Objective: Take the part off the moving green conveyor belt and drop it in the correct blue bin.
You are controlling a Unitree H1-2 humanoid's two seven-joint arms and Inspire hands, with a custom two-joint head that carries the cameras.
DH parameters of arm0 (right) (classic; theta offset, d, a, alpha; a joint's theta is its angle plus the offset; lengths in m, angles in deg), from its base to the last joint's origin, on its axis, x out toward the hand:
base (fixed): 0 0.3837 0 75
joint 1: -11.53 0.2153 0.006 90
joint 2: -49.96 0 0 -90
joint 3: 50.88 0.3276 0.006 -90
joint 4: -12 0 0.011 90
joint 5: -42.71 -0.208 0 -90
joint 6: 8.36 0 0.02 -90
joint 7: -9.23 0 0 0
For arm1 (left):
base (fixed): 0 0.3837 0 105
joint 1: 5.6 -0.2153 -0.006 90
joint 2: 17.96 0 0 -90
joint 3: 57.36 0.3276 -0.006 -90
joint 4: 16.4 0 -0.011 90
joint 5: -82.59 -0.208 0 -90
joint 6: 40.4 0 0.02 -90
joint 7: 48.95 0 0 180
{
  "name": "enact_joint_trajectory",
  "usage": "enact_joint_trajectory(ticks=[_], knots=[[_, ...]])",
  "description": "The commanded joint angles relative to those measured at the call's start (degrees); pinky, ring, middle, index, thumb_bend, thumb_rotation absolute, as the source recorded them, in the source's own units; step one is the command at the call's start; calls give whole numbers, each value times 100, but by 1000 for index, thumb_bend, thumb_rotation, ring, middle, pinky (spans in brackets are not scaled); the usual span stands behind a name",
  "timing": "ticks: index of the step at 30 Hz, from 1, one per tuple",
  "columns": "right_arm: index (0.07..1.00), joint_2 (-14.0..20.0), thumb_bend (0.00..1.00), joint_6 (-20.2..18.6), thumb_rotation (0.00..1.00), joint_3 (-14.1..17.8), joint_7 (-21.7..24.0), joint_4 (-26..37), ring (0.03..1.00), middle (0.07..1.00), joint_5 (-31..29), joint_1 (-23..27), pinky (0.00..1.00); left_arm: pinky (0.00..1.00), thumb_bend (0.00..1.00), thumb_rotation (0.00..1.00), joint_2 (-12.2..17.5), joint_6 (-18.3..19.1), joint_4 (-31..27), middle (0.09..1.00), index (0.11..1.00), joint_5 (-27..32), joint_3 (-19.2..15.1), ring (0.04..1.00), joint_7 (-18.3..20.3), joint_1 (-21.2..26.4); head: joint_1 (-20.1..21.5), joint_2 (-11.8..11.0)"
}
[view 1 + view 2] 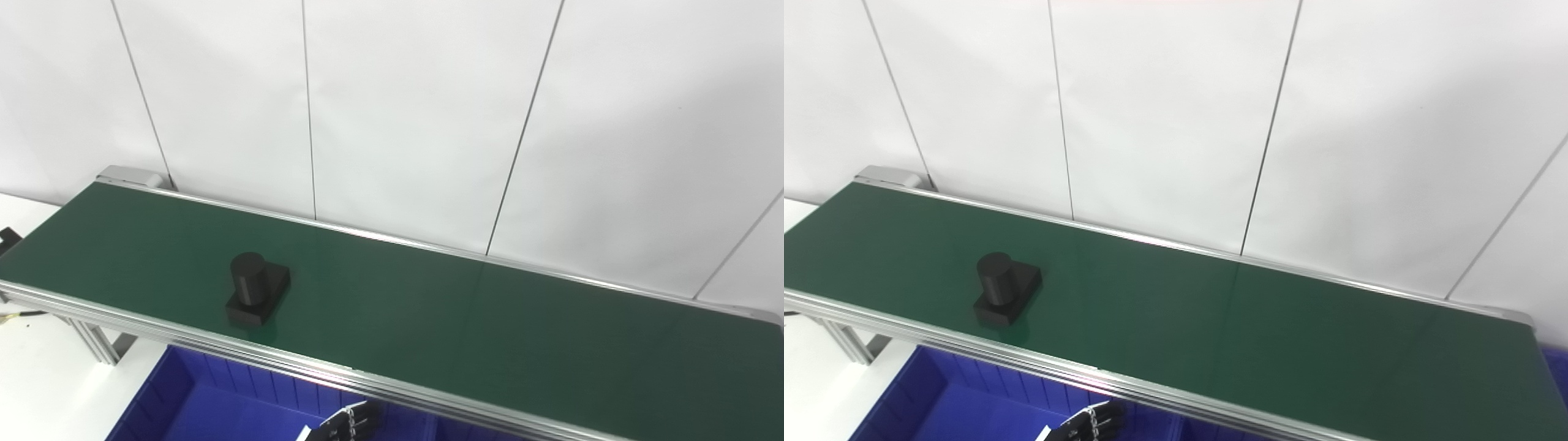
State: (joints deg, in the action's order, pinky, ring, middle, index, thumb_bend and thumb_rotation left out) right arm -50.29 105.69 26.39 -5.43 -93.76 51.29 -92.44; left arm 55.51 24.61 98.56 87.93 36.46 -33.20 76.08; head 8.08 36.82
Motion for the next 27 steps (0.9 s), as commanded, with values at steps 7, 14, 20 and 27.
enact_joint_trajectory(ticks=[7,14,20,27], knots=[[771,42,634,287,175,199,102,466,718,780,-10,428,638,854,475,229,44,-192,-149,827,784,92,-85,815,92,78,2,-16],[774,147,644,164,114,406,366,912,732,773,59,1160,664,825,438,179,68,-191,-187,830,784,134,-112,808,125,102,-13,24],[766,72,656,-166,126,472,671,1217,727,770,110,1646,645,842,487,203,87,-187,-238,824,770,178,-157,811,101,79,246,46],[755,-13,688,-392,150,526,748,1195,719,756,500,2206,631,856,442,183,130,-190,-273,824,774,201,-214,813,150,65,596,64]])
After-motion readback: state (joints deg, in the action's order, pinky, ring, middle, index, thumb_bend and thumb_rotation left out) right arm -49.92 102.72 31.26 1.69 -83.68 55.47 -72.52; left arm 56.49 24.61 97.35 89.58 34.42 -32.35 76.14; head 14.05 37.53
